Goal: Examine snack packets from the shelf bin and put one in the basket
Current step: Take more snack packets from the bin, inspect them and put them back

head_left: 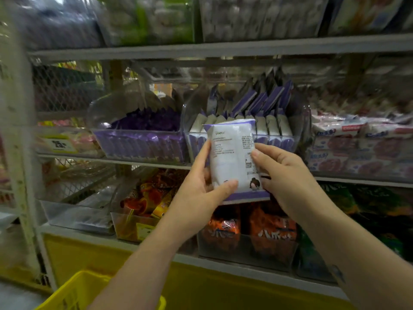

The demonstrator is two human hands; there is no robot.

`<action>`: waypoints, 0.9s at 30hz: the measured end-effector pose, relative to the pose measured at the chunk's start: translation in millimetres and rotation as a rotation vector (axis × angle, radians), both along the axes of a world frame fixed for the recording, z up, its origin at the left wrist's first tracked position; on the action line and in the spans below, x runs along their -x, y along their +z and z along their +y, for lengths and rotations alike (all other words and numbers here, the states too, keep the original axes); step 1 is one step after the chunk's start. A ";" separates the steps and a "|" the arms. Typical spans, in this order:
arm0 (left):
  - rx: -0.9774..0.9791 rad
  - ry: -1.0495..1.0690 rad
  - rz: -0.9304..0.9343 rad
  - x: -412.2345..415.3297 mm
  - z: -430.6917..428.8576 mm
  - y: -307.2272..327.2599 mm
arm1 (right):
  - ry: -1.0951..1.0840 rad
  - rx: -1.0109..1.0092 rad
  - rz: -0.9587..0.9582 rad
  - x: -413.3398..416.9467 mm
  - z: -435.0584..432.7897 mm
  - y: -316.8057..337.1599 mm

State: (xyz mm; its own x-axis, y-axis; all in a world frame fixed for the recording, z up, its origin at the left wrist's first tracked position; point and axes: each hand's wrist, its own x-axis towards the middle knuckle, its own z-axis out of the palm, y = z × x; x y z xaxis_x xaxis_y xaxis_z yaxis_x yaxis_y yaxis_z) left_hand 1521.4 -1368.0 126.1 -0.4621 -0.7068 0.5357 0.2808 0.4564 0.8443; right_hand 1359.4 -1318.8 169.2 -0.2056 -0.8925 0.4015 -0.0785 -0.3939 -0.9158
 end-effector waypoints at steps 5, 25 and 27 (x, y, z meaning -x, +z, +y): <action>-0.070 0.018 0.128 -5.3 -4.4 42.0 | 0.120 -0.072 0.051 -8.5 -10.8 47.3; 0.408 0.766 -0.330 -36.3 -104.5 155.0 | -0.350 0.060 1.098 5.2 -151.5 145.3; 0.448 0.786 -0.394 -30.5 -118.7 159.6 | -0.379 0.052 1.235 8.5 -167.7 147.5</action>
State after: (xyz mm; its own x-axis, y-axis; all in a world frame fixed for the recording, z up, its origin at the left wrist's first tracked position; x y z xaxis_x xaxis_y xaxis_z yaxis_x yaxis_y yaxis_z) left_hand 1551.9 -1486.6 285.7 -0.1506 -0.6588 0.7371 -0.5036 0.6928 0.5162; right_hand 1350.9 -1486.5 316.7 0.0892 -0.8379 0.5385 -0.9708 -0.1940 -0.1412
